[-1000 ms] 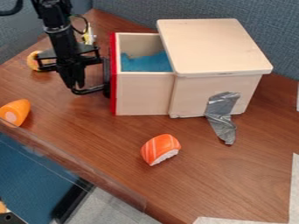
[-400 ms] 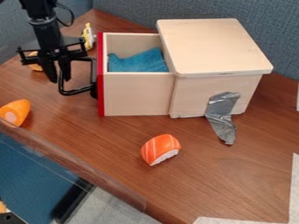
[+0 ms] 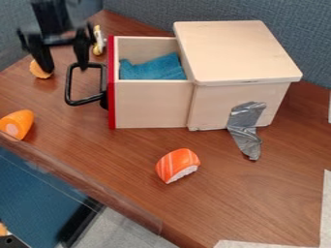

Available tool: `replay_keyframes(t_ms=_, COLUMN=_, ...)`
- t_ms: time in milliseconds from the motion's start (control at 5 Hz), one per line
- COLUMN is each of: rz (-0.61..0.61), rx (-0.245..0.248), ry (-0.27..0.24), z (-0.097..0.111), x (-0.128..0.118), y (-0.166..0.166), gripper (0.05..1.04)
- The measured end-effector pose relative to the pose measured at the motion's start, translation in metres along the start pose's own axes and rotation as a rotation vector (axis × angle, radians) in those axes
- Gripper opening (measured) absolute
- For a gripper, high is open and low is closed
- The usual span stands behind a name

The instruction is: Open the drawer

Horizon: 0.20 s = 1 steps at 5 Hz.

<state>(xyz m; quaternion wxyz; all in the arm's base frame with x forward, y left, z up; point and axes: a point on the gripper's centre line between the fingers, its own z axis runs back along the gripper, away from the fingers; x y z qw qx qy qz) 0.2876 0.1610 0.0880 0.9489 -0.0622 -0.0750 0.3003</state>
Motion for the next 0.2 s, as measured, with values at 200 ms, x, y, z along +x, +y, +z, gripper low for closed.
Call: replay_keyframes(t_ms=200, rz=-0.135, rx=-0.022, ry=-0.014, z=0.0466, x=-0.0028, y=0.0087, gripper=1.001)
